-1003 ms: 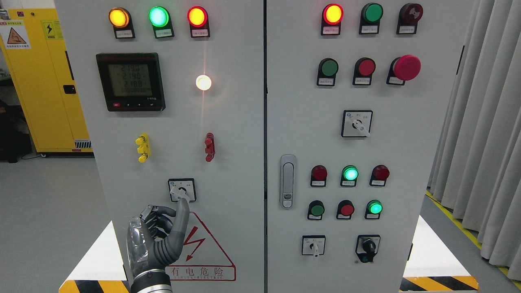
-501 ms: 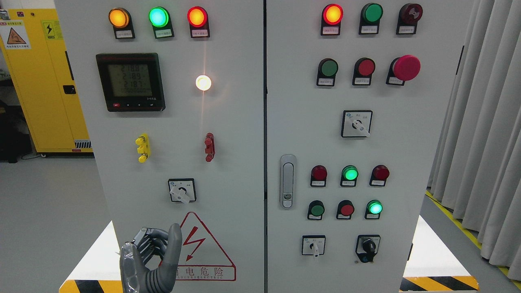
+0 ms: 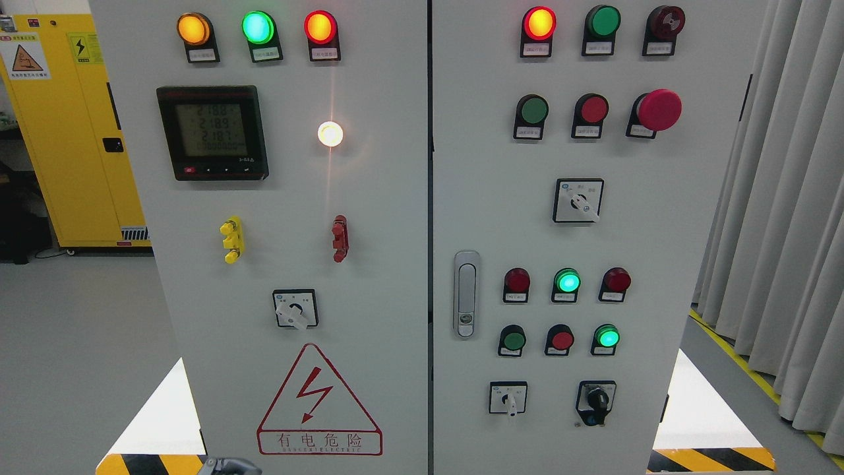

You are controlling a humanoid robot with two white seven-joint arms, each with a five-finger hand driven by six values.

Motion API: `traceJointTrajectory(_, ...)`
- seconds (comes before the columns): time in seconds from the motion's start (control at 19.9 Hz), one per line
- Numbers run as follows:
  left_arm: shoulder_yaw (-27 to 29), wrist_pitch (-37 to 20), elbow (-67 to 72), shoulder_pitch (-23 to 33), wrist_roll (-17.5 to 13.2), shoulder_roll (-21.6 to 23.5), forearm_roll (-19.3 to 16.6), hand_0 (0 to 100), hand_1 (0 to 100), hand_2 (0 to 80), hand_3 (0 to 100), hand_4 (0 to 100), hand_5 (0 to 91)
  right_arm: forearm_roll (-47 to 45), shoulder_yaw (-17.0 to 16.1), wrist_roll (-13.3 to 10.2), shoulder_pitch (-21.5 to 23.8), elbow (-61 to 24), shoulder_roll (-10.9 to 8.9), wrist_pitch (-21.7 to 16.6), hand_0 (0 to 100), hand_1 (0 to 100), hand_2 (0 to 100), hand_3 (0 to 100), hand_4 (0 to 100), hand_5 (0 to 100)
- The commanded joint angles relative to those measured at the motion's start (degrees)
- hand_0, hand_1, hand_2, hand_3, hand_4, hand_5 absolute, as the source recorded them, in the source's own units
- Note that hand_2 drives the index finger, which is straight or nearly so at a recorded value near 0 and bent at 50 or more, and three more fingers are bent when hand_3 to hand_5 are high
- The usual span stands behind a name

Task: Turn on light switch 1

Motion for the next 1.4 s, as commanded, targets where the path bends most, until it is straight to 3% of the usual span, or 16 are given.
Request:
traceJointTrajectory(0.0,7.19,-9.75,14.88,10.09,-1.58,5.3,7.8,3,22,50.9,93,91,80.2,-1.67,0.0,-0.04,-0.01,0.0,0.0,0.03,0,50,4,0,0,0)
traceJointTrajectory(0.2,7.19,-22.4,32.88,12.64,-5.19,6.8,9.76,1,16,41.2,82,83,64.9,-1.67,0.0,-0.04,-0.01,0.0,0.0,0.03,0,50,4,0,0,0)
traceJointTrajectory(0.3,7.02,-26.98,43.6,12.65,-5.28,6.8,9.76,0,14,36.4,78,79,58.7,-1.67,0.0,-0.04,-0.01,0.0,0.0,0.03,0,50,4,0,0,0)
traceJointTrajectory(0.5,5.62,-32.35,64.26,12.65,-6.24,6.8,11.08,0,12,28.5,70,70,48.7,-1.67,0.0,-0.04,-0.01,0.0,0.0,0.03,0,50,4,0,0,0)
traceJointTrajectory(0.55,5.18,-33.41,68.84,12.56,-6.77,6.63,11.17,0,12,24.1,64,66,42.7,-1.67,0.0,-0.04,-0.01,0.0,0.0,0.03,0,50,4,0,0,0)
traceJointTrajectory(0.7,4.47,-34.48,78.53,12.65,-9.05,6.63,12.22,0,10,16.0,56,59,33.2,-1.67,0.0,-0.04,-0.01,0.0,0.0,0.03,0,50,4,0,0,0)
traceJointTrajectory(0.75,4.38,-34.21,81.86,12.65,-11.23,6.63,12.57,0,9,8.9,48,53,25.1,-1.67,0.0,-0.04,-0.01,0.0,0.0,0.03,0,50,4,0,0,0)
traceJointTrajectory(0.8,4.47,-33.86,84.33,12.56,-13.69,6.63,12.83,0,9,8.0,47,51,22.2,-1.67,0.0,-0.04,-0.01,0.0,0.0,0.03,0,50,4,0,0,0)
traceJointTrajectory(0.85,4.47,-33.51,86.44,12.56,-16.15,6.63,13.27,0,8,2.5,39,42,10.2,-1.67,0.0,-0.04,-0.01,0.0,0.0,0.03,0,50,4,0,0,0)
traceJointTrajectory(0.9,4.47,-32.2,87.76,12.56,-18.27,6.54,13.54,0,8,2.5,39,42,10.2,-1.67,0.0,-0.04,-0.01,0.0,0.0,0.03,0,50,4,0,0,0)
traceJointTrajectory(0.95,4.47,-29.84,88.47,12.56,-19.51,6.54,13.45,0,7,0.0,32,35,2.7,-1.67,0.0,-0.04,-0.01,0.0,0.0,0.03,0,50,4,0,0,0)
traceJointTrajectory(1.15,4.38,-15.0,88.48,12.56,-23.55,6.54,13.54,0,6,0.0,25,30,0.0,-1.67,0.0,-0.04,0.08,0.0,0.0,0.03,0,50,4,0,0,0)
traceJointTrajectory(1.35,4.03,-6.55,88.04,12.47,-27.25,6.45,12.84,0,4,0.0,13,21,0.0,-1.67,0.0,-0.04,0.08,0.0,0.0,0.03,0,50,4,0,0,0)
